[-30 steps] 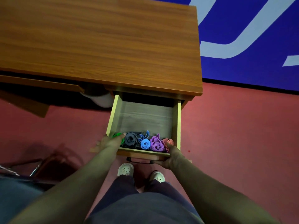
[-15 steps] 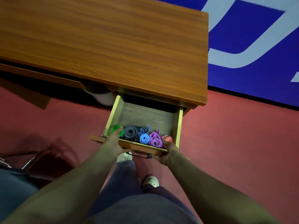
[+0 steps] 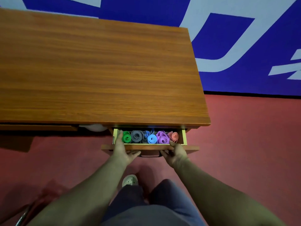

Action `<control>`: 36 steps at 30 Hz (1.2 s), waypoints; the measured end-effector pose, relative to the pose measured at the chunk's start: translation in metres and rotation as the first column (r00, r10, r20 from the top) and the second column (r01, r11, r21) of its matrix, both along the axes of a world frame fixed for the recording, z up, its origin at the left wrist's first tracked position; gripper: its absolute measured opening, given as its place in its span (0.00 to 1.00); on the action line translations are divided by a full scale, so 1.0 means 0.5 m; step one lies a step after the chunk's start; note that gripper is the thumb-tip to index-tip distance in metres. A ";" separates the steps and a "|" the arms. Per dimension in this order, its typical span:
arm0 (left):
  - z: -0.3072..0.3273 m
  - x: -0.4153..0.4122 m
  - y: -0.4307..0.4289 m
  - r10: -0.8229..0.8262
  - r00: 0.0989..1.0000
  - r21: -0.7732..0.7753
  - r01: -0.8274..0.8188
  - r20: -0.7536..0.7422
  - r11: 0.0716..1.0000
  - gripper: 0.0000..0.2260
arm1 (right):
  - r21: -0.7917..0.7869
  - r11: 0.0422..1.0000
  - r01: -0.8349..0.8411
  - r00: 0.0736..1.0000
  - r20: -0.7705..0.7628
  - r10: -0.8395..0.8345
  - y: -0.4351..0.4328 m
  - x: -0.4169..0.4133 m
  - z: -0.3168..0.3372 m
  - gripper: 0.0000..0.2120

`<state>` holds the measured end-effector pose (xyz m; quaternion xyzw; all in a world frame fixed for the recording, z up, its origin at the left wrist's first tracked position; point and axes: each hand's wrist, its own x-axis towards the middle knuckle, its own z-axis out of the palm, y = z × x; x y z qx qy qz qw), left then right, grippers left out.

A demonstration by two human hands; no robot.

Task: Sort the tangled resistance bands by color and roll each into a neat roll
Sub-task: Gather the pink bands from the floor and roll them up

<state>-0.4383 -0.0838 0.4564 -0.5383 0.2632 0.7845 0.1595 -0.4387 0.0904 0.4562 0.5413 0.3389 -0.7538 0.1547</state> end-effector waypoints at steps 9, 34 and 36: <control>-0.009 -0.048 0.017 0.042 0.990 0.045 -0.036 -0.135 0.998 0.57 | -0.023 1.000 -0.022 0.998 -0.068 0.020 0.000 -0.073 0.003 0.13; 0.018 -0.079 0.019 0.018 0.983 0.005 -0.018 -0.181 1.000 0.47 | -0.089 0.939 -0.333 0.912 -0.281 0.297 0.003 -0.093 0.041 0.26; 0.026 -0.078 0.012 -0.030 0.986 -0.030 0.025 -0.166 0.999 0.44 | -0.036 0.971 -0.237 0.948 -0.227 0.223 -0.012 -0.107 0.042 0.27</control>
